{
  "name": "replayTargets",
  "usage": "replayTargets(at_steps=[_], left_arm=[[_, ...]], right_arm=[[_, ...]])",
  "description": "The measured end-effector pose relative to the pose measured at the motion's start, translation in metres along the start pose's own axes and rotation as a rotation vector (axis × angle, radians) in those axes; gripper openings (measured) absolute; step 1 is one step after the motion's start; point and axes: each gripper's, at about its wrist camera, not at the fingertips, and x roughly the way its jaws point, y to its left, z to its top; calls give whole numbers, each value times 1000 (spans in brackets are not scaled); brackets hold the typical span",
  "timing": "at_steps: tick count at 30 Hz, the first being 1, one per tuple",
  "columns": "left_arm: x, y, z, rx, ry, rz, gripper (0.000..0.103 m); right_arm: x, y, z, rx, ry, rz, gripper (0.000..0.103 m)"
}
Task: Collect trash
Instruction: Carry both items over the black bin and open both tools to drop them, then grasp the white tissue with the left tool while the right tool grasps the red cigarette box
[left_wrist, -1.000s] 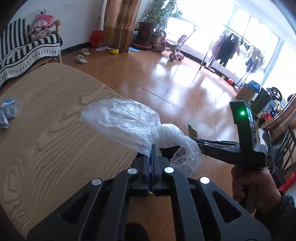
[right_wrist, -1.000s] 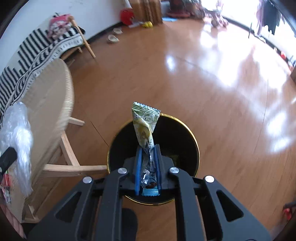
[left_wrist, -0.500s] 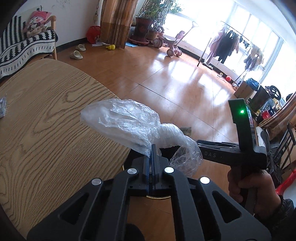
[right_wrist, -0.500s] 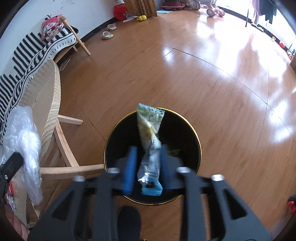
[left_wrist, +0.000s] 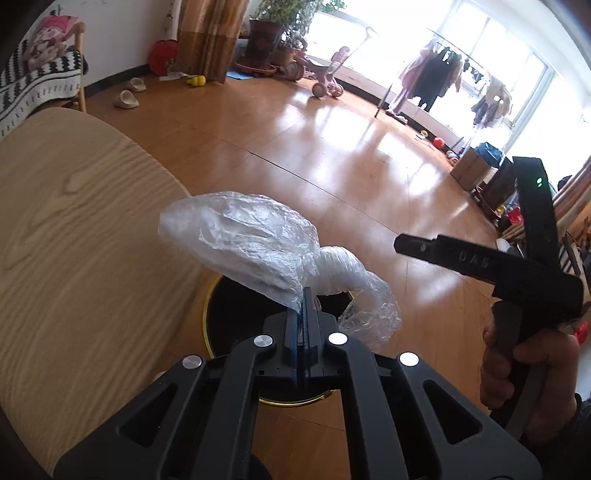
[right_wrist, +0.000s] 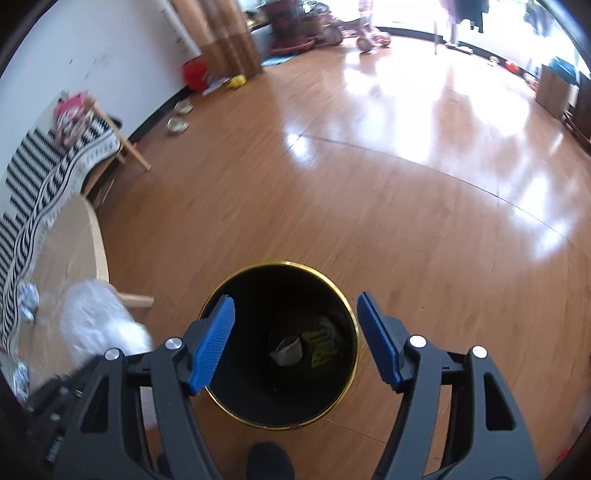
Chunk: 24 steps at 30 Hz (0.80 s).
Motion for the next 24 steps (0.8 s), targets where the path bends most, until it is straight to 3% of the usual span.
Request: replayTargets(at_steps=[6,8,9,10,11,17,24], left_arm=[[24,-8,-1,27,37,-8,4],[25,-10,0,26,47,-14,22],[24,-11,0,28,43,-12,55],[21,-12,0,30,26,-2,79],[16,-14,0,33,-7,9,83],[-4,-11,3,20,-2,20,84],[-92,22,-4,3,-39,178,93]], right_arm=[[-5,-5,0,13,-28,-10,68],[-6,-4,0,12,-33,-5,68],[-6,-4,1,11,-34,-3,68],[-7,-4,0,7,-35,0,69],[-8,-3,-1,5,-36,3,71],[-17,12,0,-16,-49,28,72],[-35,80,-5,-131,-80,113,77]])
